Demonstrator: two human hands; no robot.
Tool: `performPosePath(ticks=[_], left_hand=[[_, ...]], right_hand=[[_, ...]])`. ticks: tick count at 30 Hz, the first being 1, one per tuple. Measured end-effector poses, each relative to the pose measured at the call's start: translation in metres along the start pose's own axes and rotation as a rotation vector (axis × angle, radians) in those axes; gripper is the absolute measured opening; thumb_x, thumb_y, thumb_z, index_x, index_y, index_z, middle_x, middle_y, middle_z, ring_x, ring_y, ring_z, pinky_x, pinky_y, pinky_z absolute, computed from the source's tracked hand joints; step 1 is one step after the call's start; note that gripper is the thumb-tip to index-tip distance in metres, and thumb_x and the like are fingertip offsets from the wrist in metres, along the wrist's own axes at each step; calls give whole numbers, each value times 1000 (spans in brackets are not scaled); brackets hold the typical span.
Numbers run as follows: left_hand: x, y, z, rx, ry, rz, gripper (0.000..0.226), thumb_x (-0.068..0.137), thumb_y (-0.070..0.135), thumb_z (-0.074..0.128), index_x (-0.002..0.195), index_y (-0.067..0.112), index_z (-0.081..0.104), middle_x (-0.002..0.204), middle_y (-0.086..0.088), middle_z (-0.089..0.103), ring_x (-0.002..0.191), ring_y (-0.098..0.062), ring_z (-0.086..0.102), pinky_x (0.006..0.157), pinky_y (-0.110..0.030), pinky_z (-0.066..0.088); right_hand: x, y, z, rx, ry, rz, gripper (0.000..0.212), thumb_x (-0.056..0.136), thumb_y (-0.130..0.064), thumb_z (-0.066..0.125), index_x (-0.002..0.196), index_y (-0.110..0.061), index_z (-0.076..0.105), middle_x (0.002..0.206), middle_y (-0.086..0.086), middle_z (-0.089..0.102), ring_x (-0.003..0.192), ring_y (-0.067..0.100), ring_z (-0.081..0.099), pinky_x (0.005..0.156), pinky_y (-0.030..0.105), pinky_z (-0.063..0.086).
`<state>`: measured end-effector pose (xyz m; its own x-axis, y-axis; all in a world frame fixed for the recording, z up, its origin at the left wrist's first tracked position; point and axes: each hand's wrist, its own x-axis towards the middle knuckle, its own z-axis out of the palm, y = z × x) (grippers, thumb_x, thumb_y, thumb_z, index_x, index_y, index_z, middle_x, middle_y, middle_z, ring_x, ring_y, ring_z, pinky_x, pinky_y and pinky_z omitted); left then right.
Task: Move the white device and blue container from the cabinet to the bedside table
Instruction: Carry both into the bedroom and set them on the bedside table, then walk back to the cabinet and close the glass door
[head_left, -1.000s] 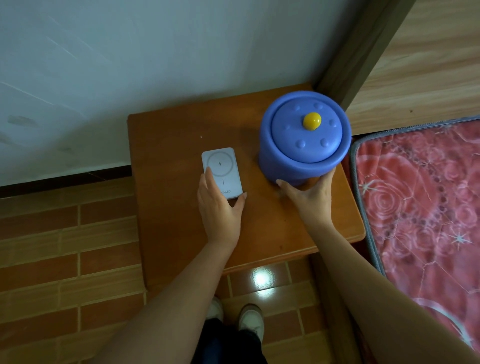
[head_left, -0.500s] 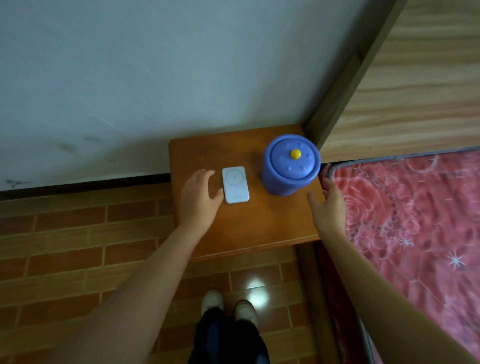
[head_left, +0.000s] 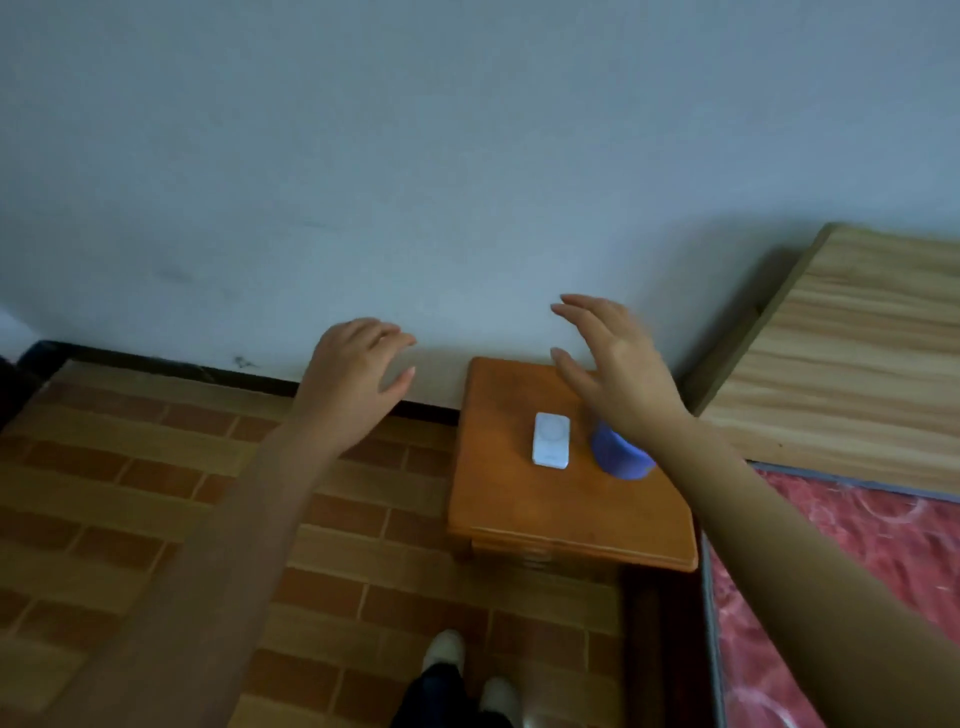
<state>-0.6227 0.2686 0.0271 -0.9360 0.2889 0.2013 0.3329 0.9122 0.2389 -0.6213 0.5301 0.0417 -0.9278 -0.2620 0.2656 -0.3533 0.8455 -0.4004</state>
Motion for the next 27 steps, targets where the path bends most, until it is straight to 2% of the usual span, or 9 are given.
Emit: performPosePath(ticks=[2, 9, 14, 27], left_hand=[[-26, -11, -25, 41, 24, -63, 33, 88, 26, 52, 117, 11, 57, 122, -11, 59, 118, -30, 48, 101, -44, 33], [-139, -49, -91, 128, 145, -372, 34, 90, 29, 50, 122, 19, 53, 129, -3, 54, 124, -21, 42, 107, -37, 25], [-243, -78, -134, 199, 225, -610, 32, 88, 29, 54, 118, 19, 55, 125, -4, 56, 121, -22, 45, 104, -39, 29], [-511, -85, -226, 426, 380, -1219, 32, 88, 29, 53, 117, 16, 57, 119, -7, 61, 112, -25, 52, 98, -42, 36]], right_hand=[[10, -30, -3, 0, -17, -99, 48, 85, -36, 42, 123, -7, 53, 129, 14, 55, 120, 32, 49, 100, 42, 38], [35, -144, 14, 79, -82, -425, 43, 88, -30, 47, 126, -9, 51, 131, 10, 55, 123, 29, 47, 104, 39, 35], [33, -241, 45, 158, -182, -652, 38, 91, -24, 52, 127, -11, 50, 133, 7, 53, 126, 25, 44, 107, 36, 31], [-58, -514, 113, 433, -412, -1169, 40, 91, -23, 51, 129, -14, 48, 135, 4, 51, 128, 19, 40, 108, 32, 28]])
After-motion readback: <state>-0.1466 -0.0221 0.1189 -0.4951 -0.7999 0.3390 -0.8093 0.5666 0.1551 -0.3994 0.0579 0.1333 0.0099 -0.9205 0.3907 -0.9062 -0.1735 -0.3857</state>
